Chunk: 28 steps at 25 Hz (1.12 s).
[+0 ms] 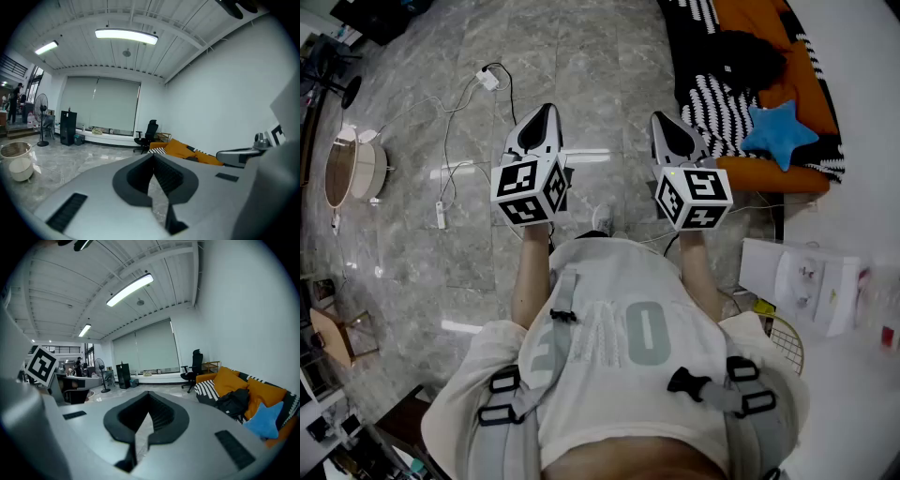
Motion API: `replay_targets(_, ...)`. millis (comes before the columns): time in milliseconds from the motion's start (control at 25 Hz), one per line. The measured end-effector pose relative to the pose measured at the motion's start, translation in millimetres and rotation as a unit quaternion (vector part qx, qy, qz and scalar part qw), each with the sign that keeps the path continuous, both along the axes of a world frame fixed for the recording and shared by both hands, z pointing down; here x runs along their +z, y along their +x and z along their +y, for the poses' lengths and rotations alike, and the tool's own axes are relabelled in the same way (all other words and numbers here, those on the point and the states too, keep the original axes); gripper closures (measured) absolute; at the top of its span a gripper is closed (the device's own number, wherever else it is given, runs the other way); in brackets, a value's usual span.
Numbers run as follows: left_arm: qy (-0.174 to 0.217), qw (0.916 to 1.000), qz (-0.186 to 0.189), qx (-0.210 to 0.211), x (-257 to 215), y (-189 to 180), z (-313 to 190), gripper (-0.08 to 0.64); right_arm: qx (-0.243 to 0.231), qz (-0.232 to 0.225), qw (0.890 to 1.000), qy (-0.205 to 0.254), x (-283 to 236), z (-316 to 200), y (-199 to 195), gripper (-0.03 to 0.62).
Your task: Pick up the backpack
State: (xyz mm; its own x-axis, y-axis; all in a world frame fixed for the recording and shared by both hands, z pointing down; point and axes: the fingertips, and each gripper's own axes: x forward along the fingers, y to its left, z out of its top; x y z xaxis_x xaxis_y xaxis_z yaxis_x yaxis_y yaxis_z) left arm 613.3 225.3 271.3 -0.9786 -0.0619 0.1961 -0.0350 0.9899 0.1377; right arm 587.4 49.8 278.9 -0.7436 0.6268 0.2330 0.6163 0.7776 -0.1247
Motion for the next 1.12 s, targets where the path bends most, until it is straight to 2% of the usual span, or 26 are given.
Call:
replay_targets(400,0.01,0.9999,0.002,0.006,7.4,-19.8,7.1,0.54,-0.006,0.015,1.0,0.0,12.1,7.7,-17.0,0.586)
replay_targets(720,0.033,0.9992,0.017,-0.01,28.2,-30.0,38.5,0.54,-0.013,0.048,0.998,-0.027,24.5,34.8,-34.7,0.584)
replay_targets(960,0.047,0.9987,-0.005,-0.019,29.1,-45.5,75.4,0.54,-0.014,0.043,0.999,-0.012,32.8,59.4,-53.2,0.584)
replay_targets(1120,0.051,0.9983,-0.015,-0.025,31.3,-61.8,101.4,0.54,0.01,0.048,0.999,-0.02,38.2,66.2,-76.6,0.584)
